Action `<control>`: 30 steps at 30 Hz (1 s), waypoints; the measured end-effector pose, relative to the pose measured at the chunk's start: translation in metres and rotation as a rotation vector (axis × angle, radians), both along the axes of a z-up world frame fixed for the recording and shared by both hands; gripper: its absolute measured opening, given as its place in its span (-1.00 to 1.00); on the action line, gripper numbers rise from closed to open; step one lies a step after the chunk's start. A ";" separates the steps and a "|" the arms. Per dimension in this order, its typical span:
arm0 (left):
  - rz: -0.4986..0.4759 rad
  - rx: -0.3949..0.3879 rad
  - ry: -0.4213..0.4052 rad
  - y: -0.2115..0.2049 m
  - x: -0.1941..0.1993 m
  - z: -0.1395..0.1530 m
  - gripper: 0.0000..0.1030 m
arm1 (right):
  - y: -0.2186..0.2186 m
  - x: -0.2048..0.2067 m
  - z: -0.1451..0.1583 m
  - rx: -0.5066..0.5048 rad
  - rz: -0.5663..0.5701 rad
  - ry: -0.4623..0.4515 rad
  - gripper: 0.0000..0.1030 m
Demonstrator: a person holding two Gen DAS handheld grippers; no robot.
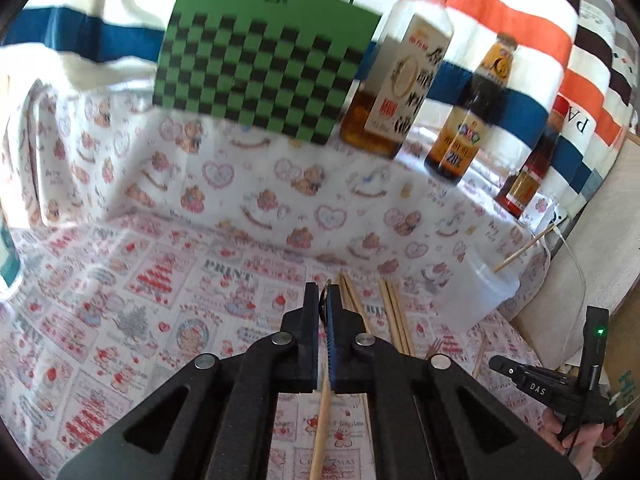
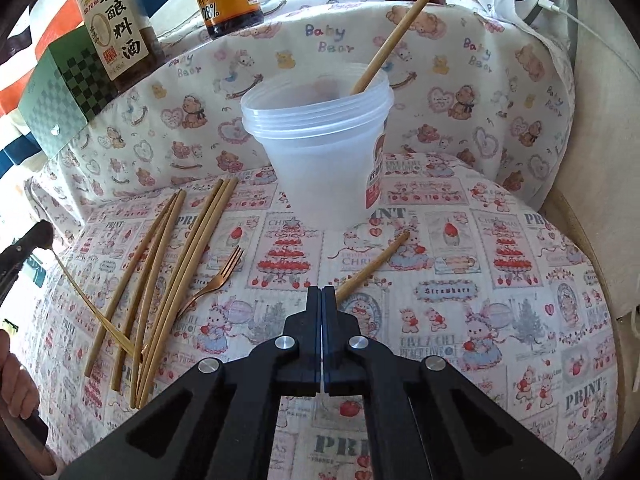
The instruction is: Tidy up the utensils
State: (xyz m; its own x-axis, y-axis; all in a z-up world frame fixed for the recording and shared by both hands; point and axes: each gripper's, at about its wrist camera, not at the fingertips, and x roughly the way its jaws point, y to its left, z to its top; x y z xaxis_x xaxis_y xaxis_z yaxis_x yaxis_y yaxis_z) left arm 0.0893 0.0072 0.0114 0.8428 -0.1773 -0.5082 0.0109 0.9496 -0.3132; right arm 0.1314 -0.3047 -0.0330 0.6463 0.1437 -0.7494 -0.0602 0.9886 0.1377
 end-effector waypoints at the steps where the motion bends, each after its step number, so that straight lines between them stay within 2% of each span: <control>1: 0.022 0.034 -0.045 -0.002 -0.007 0.007 -0.96 | -0.002 0.001 -0.002 -0.012 -0.025 -0.008 -0.96; 3: 0.051 0.063 -0.109 -0.002 -0.016 0.018 -0.96 | 0.000 0.004 -0.005 -0.027 -0.058 0.014 -0.59; 4: 0.060 0.067 -0.127 0.001 -0.019 0.025 -0.96 | 0.000 0.008 -0.009 -0.022 -0.055 0.035 -0.11; 5: 0.060 0.071 -0.144 0.001 -0.022 0.028 -0.96 | 0.000 0.012 -0.012 -0.015 -0.053 0.049 0.09; 8: 0.050 0.075 -0.192 0.003 -0.031 0.038 -0.96 | 0.003 0.019 -0.017 -0.050 -0.080 0.062 0.09; 12: 0.008 0.096 -0.179 -0.003 -0.033 0.041 -0.96 | 0.011 0.026 -0.020 -0.134 -0.073 0.060 0.06; 14: 0.022 0.148 -0.185 -0.008 -0.035 0.043 -0.96 | 0.013 0.024 -0.022 -0.166 -0.078 0.042 -0.26; 16: 0.046 0.191 -0.188 -0.010 -0.037 0.045 -0.95 | 0.010 0.022 -0.020 -0.159 -0.062 0.054 -0.43; 17: 0.049 0.195 -0.192 -0.009 -0.039 0.047 -0.95 | 0.007 0.021 -0.019 -0.151 -0.055 0.063 -0.59; 20: 0.047 0.174 -0.194 -0.005 -0.041 0.050 -0.95 | -0.006 0.023 -0.016 -0.064 -0.023 0.086 -0.82; 24: 0.033 0.127 -0.178 0.001 -0.039 0.049 -0.95 | -0.012 0.024 -0.016 0.001 0.043 0.098 -0.85; 27: 0.045 0.125 -0.166 0.002 -0.036 0.046 -0.94 | -0.004 0.019 -0.015 0.031 0.108 0.118 -0.86; 30: 0.052 0.129 -0.151 0.002 -0.034 0.044 -0.93 | 0.008 0.010 -0.013 -0.033 0.126 0.113 -0.86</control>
State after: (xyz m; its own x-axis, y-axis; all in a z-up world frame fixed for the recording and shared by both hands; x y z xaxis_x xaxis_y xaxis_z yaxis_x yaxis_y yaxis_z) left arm 0.0553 0.0096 0.0556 0.9175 -0.0731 -0.3910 -0.0017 0.9822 -0.1878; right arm 0.1417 -0.2966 -0.0463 0.5361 0.1924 -0.8219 -0.1695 0.9784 0.1185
